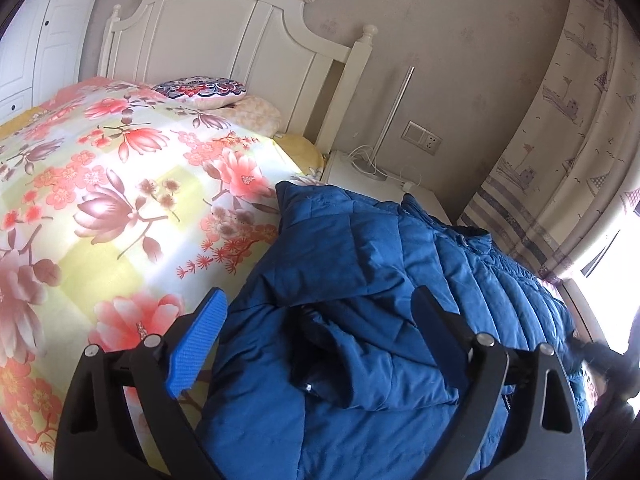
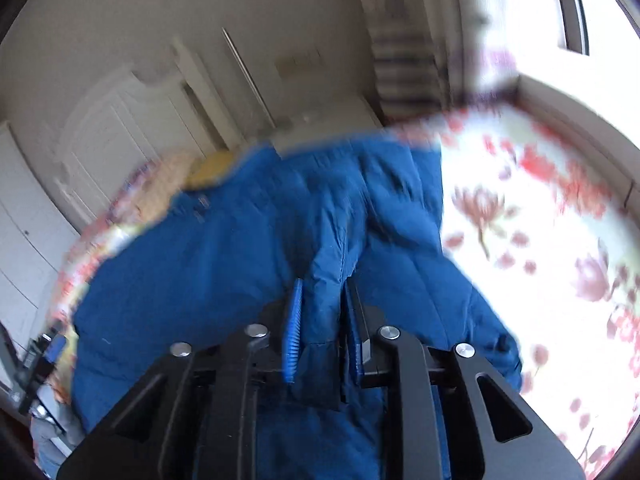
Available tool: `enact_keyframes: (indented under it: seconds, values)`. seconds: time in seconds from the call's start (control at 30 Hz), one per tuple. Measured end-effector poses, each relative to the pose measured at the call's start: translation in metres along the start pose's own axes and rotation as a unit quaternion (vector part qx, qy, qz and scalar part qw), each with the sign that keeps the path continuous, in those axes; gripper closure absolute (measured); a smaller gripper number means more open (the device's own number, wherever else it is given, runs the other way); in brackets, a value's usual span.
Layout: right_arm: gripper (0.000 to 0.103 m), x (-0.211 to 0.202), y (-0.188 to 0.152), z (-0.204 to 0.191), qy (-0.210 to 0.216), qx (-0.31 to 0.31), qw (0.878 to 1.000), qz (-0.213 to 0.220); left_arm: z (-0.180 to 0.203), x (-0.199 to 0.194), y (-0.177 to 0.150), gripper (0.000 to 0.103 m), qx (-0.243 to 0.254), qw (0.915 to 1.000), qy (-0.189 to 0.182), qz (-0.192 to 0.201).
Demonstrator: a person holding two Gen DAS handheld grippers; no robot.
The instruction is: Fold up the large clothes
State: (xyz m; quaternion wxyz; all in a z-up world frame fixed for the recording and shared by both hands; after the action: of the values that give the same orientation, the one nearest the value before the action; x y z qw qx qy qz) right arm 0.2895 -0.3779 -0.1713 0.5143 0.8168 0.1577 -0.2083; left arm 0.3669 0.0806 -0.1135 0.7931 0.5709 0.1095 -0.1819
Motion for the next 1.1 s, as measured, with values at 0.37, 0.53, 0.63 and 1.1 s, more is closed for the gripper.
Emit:
enact_keyframes:
  seconds: [0.37, 0.53, 0.63, 1.1]
  values:
    - [0.078, -0.043, 0.023, -0.106, -0.003, -0.168, 0.981, 0.096, 0.002, -0.002, 0.0, 0.008, 0.005, 1.0, 0.002, 0.001]
    - [0.078, 0.024, -0.015, -0.105, -0.041, -0.212, 0.976, -0.016, -0.002, -0.002, 0.001, 0.006, -0.006, 1.0, 0.003, 0.004]
    - [0.078, 0.034, -0.02, -0.091, 0.0, -0.176, 0.984, -0.003, -0.002, -0.004, 0.002, 0.006, -0.006, 0.9999, 0.004, 0.008]
    - [0.078, 0.03, -0.021, -0.093, -0.014, -0.195, 0.981, -0.006, 0.076, 0.097, 0.009, 0.006, 0.079, 0.9861, 0.036, -0.141]
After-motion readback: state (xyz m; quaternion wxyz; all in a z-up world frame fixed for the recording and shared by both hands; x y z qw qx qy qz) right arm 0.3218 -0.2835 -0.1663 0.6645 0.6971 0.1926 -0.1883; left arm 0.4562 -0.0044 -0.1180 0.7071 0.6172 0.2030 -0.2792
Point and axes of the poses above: each gripper's, at about its wrist camera, not at the fingertips, and x roughly the way its jaws point, z to its right, y to its top, the point moved 3 cm from there along x, roughly the way its jaws point, and after that the axes turned 12 degrees about z, right-handed, at the moved point
